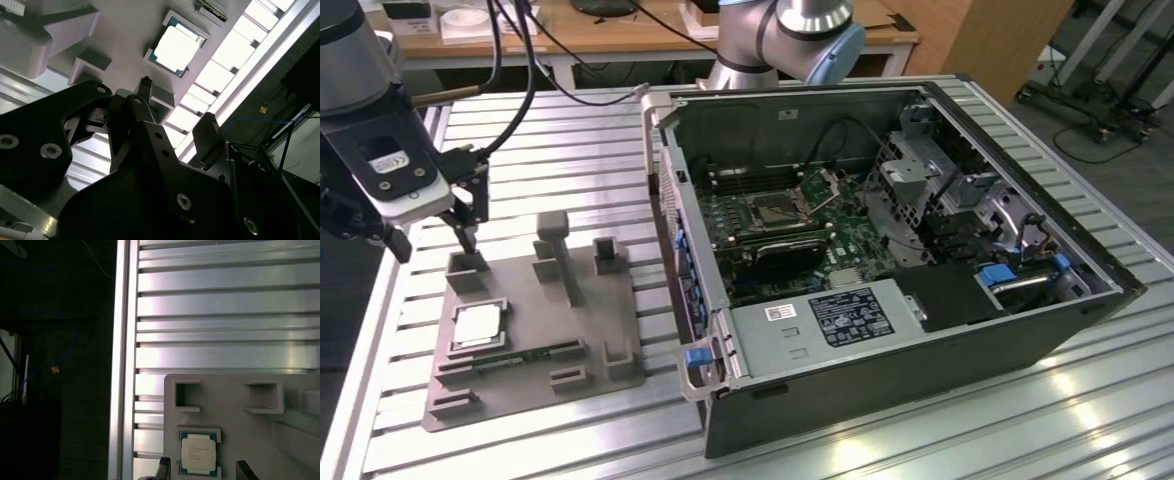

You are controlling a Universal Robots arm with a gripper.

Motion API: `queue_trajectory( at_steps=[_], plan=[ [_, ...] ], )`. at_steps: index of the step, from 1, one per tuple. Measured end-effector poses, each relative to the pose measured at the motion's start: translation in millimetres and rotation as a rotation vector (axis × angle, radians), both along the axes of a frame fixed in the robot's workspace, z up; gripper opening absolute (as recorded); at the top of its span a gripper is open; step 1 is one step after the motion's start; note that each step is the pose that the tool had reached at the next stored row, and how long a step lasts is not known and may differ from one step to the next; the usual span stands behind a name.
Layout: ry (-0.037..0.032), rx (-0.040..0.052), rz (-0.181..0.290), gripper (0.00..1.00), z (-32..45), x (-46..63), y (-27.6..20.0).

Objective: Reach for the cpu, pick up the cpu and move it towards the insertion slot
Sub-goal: 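Reach for the cpu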

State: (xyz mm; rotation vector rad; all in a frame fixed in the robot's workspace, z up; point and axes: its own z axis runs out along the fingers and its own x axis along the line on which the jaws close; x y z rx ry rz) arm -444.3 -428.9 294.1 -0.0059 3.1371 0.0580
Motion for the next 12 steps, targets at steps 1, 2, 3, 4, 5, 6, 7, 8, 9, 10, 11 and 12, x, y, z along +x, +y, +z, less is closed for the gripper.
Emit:
queue_trajectory(
  at_steps=[1, 2, 3, 4, 5, 6, 7, 8, 9, 10, 11, 12],
  plan=[
    [-0.0002, 0.0001, 0.0, 0.61, -0.3, 0.0, -0.2],
    [0.0, -0.0001, 0.0, 0.61, -0.4, 0.0, -0.3],
    [0.0001, -0.0002, 0.0, 0.61, -0.5, 0.0, -0.3],
    [0.0, -0.0004, 0.0, 0.61, -0.7, 0.0, -0.4],
    [0.0001, -0.0007, 0.0, 0.61, -0.8, 0.0, -0.5],
    [0.0, -0.001, 0.0, 0.61, -1.0, 0.0, -0.5],
    [0.0, -0.0014, 0.0, 0.61, -1.1, 0.0, -0.5],
    [-0.0001, -0.0014, 0.0, 0.61, -1.5, 0.0, -0.6],
    [-0.0002, -0.0014, 0.0, 0.61, -2.0, 0.0, -0.6],
    [-0.0002, -0.0014, 0.0, 0.61, -2.6, 0.0, -0.6],
    [-0.0001, -0.0015, 0.0, 0.61, -3.1, 0.0, -0.6],
    [0.0, -0.0016, 0.0, 0.61, -3.8, 0.0, -0.6]
  ],
)
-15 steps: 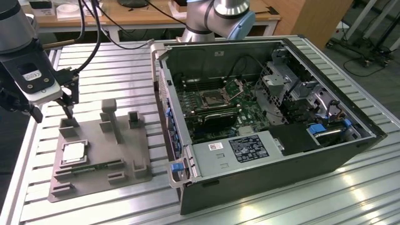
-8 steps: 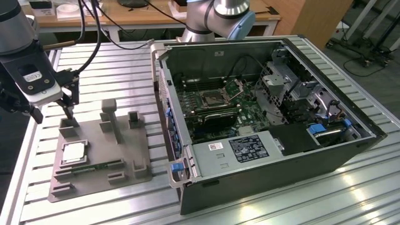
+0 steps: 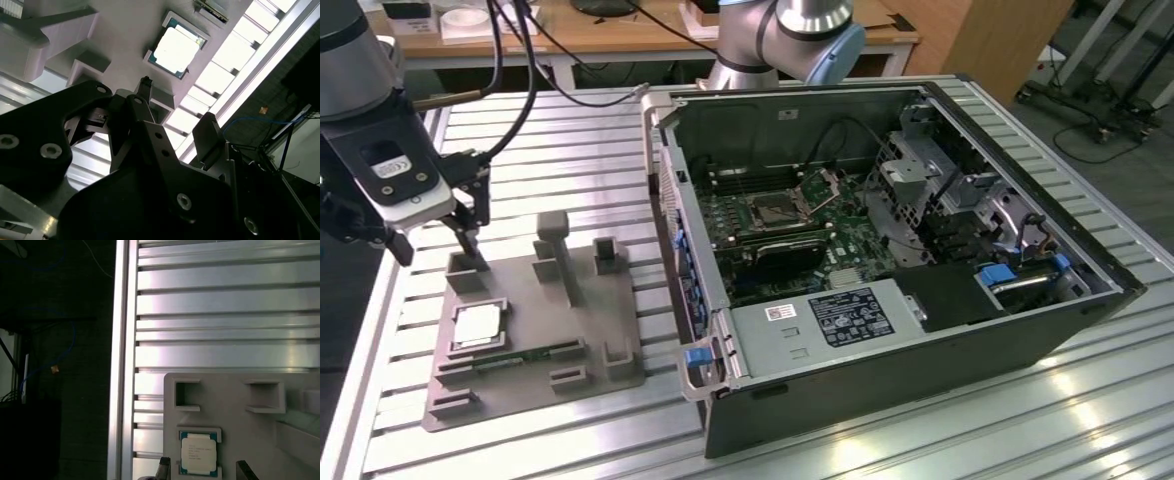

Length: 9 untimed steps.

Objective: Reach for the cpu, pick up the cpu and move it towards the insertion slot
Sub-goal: 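Reach for the cpu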

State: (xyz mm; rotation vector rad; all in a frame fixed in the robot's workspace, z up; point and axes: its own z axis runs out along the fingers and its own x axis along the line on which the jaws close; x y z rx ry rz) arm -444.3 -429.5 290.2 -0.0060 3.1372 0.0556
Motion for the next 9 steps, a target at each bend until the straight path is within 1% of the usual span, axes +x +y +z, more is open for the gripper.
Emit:
queue_trajectory(
  at_steps=[9],
  plan=[
    [-0.0001, 0.0, 0.0, 0.61, -7.3, 0.0, 0.0]
  ],
)
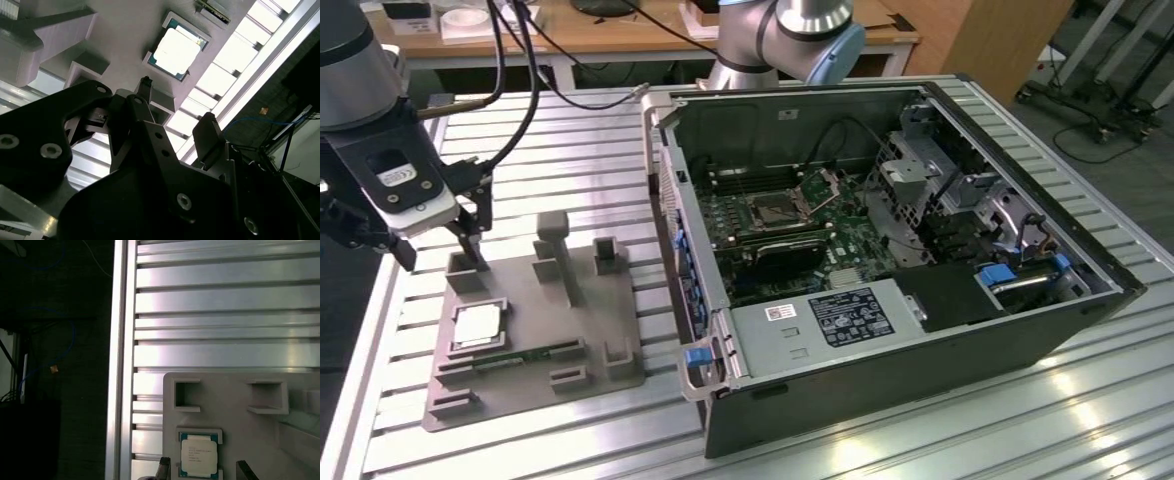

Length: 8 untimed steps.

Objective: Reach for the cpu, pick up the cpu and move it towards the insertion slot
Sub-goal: 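Reach for the cpu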

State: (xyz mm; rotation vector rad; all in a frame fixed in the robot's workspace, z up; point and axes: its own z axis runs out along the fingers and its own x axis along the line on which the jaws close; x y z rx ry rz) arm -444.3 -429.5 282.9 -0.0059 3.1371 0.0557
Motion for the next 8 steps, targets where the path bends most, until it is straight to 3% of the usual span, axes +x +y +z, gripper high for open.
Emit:
queue_trajectory(
  at_steps=[8],
  plan=[
    [0.0001, 0.0009, 0.0, 0.61, -5.5, 0.0, -0.1]
  ],
)
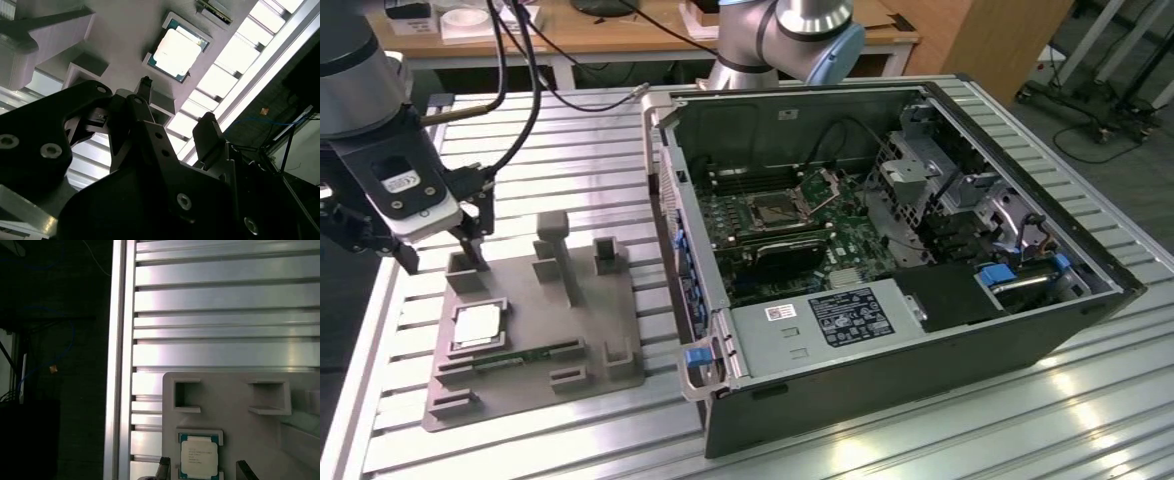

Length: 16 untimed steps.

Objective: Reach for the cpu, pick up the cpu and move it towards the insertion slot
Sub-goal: 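Reach for the cpu, then pick up the cpu and move it towards the insertion slot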

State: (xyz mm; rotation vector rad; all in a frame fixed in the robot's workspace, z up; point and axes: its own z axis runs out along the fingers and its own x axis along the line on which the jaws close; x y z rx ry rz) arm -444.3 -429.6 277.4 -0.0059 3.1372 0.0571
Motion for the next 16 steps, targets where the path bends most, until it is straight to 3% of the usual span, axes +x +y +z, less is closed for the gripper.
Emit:
queue_trajectory(
  at_steps=[16],
  plan=[
    [-0.0001, 0.0086, 0.0, 0.61, -12.3, 0.0, -0.1]
  ],
)
